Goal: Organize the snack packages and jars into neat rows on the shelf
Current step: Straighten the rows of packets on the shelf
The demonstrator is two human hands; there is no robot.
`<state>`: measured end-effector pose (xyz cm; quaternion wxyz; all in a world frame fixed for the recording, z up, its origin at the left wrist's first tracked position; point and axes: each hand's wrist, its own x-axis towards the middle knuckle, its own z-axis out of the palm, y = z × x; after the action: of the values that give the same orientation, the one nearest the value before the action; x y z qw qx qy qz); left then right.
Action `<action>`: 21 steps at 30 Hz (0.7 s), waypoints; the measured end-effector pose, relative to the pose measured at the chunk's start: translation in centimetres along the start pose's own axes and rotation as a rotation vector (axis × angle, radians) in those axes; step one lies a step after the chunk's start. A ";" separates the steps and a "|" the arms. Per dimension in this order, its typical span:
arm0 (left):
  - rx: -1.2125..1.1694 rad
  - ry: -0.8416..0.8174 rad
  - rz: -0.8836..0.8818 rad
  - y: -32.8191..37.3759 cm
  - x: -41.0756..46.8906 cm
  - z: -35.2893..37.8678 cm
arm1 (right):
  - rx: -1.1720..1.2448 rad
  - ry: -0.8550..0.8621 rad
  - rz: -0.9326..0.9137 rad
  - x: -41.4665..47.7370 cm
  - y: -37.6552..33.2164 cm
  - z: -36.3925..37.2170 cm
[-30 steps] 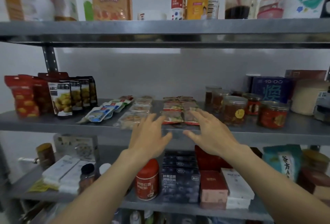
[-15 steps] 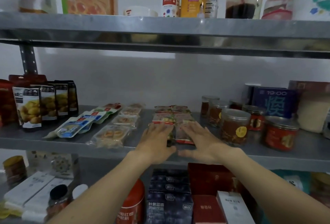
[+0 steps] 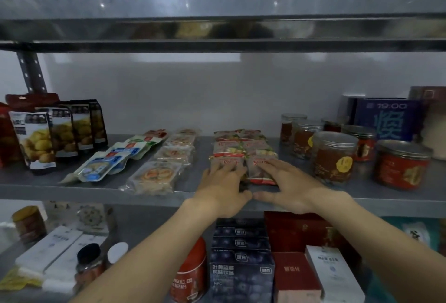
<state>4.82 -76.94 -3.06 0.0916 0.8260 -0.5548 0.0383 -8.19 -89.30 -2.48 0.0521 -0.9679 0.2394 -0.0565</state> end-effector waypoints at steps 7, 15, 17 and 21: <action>-0.076 0.070 0.011 -0.8 -0.4 -0.1 | -0.039 0.106 -0.029 0.5 -0.8 0.0; -0.118 0.432 -0.050 -7.7 -4.1 -4.5 | 0.286 0.270 -0.145 2.8 -9.8 -0.9; -0.166 0.472 -0.125 -10.3 -4.9 -5.1 | 0.453 0.283 -0.128 3.6 -12.9 -0.7; -0.430 0.432 -0.316 -15.1 -5.9 -5.6 | 0.742 0.260 0.035 5.8 -17.6 0.6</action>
<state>16.71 -64.91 -0.15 0.3840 0.8363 -0.3831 0.0799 5.08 -76.48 -0.34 0.3688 -0.8638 0.2236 -0.2605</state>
